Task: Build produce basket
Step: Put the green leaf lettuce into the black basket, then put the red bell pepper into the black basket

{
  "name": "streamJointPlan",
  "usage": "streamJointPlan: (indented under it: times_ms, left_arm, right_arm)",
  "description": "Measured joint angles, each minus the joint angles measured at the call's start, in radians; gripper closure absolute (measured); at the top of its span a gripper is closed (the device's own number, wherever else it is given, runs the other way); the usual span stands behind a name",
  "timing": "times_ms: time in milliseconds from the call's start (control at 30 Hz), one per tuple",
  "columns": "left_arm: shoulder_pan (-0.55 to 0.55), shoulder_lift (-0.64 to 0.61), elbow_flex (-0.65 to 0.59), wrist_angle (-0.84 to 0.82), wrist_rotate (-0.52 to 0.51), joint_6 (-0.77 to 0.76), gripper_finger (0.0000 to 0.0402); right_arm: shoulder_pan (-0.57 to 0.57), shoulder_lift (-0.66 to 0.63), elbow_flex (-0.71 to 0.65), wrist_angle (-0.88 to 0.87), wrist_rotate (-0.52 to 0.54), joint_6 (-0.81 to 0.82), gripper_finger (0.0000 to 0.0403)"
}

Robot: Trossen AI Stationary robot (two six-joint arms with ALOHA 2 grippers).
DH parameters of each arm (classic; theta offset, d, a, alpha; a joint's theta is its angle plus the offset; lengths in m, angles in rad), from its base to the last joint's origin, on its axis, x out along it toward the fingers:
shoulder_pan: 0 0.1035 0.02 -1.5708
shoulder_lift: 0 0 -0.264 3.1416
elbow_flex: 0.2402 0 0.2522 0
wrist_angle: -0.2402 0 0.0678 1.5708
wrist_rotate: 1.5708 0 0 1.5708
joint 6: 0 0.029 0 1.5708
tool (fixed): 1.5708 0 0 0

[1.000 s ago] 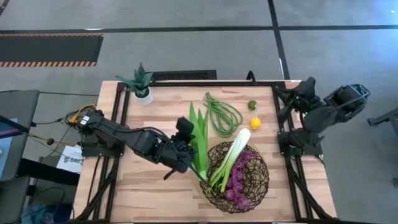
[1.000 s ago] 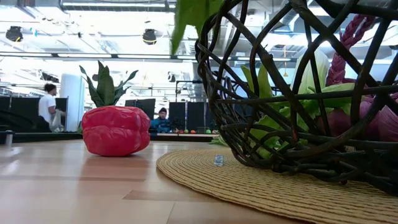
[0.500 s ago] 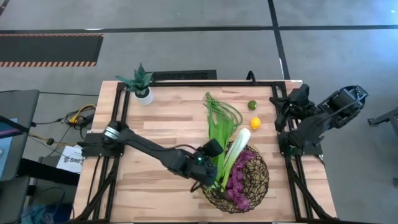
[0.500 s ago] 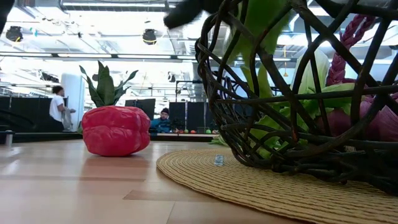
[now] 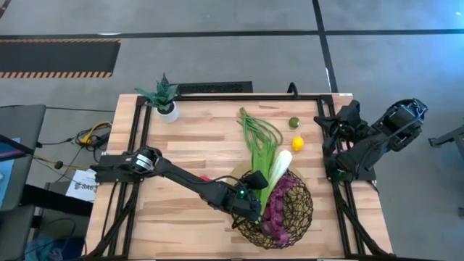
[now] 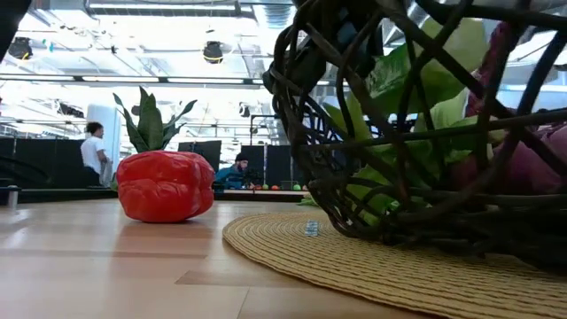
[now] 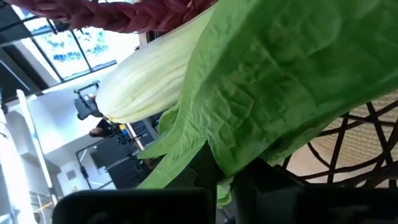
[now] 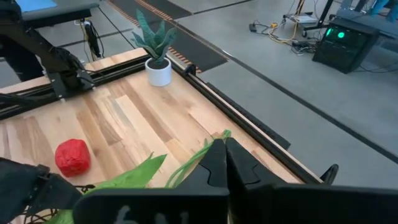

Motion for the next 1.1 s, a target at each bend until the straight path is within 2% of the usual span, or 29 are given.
streamJointPlan:
  times_ms: [133,300,567,833,1000,1100]
  left_arm:
    - [0.0,0.0,0.0,-0.004,-0.014,-0.01,0.0396]
    - [0.0,0.0,0.0,-0.027,-0.013,0.029,0.0368]
    - [-0.009,0.0,-0.002,-0.03,-0.143,0.085,0.029]
    - [-0.029,0.001,0.036,-0.028,-0.188,0.048,0.0211]
    - [-0.05,0.001,0.039,-0.031,-0.292,0.101,0.0187]
    - [-0.06,0.001,0.039,-0.027,-0.311,0.051,0.0184]
  right_arm:
    - [0.0,0.0,0.0,0.003,0.0,0.0,0.0403]
    - [0.0,0.0,0.0,0.007,0.001,0.0,0.0403]
    - [0.0,0.0,0.0,0.007,0.001,0.0,0.0403]
    - [0.0,0.0,0.0,0.007,0.0,-0.001,0.0403]
    - [-0.001,0.0,0.0,0.007,0.0,0.0,0.0403]
    - [0.0,0.0,0.0,0.007,0.0,0.0,0.0403]
